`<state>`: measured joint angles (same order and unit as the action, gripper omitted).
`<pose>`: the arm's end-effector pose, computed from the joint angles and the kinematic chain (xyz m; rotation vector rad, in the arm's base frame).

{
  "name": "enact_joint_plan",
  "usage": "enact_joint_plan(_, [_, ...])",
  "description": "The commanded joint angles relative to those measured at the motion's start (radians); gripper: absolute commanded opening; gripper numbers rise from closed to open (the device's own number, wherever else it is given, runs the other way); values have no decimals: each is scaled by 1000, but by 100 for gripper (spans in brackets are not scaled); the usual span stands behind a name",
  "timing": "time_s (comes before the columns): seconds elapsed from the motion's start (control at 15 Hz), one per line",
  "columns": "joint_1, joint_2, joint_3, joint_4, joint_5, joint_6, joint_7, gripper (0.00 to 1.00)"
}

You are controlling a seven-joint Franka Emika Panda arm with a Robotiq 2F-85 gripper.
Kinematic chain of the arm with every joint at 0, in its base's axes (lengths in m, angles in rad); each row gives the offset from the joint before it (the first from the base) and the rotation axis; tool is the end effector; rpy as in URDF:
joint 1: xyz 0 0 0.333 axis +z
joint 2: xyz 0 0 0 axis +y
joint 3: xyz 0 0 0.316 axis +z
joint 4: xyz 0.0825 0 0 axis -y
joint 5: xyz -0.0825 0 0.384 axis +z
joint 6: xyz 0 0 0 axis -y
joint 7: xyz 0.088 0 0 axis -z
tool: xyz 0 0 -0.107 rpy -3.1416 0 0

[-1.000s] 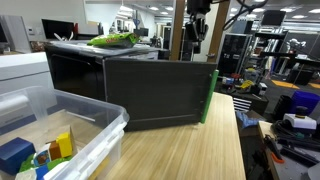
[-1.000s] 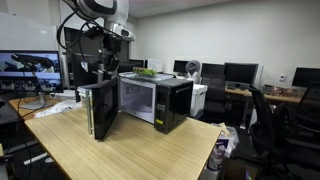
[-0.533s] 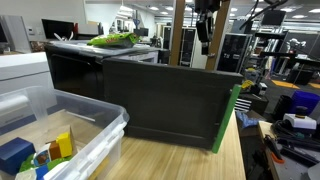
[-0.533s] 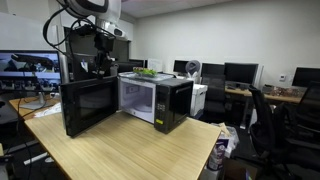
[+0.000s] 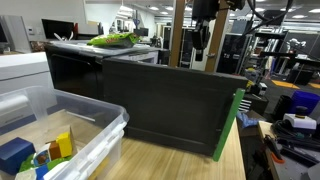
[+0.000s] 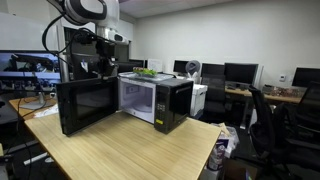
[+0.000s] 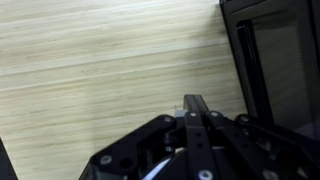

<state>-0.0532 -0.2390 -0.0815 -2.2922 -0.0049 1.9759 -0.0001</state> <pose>0.4590 -0.0635 0.4406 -3.1128 0.2017 0.1200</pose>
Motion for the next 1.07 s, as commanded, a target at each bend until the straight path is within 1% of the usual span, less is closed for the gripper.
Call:
enact_joint_plan(0.0, [3,-50,-26,-68,110,145,-73,0])
enact_joint_plan(0.07, [3,-52,-36,-69,147,172,-96,0])
enact_joint_plan(0.13, [4,-55,-46,-74,193,218,-118,26])
enact_joint_plan(0.2, [7,-57,-56,-78,235,255,-147,28])
enact_joint_plan(0.27, [8,-59,-64,-84,269,307,-168,32])
enact_joint_plan(0.4, [19,-64,-79,-99,340,412,-227,45])
enact_joint_plan(0.6, [54,-89,-105,-127,466,560,-348,66])
enact_joint_plan(0.73, [98,-104,-129,-145,546,639,-464,78])
enact_joint_plan(0.87, [159,-126,-167,-170,620,709,-611,93])
enact_joint_plan(0.93, [190,-140,-188,-182,659,732,-680,98])
enact_joint_plan(1.0, [220,-152,-204,-194,723,767,-768,100])
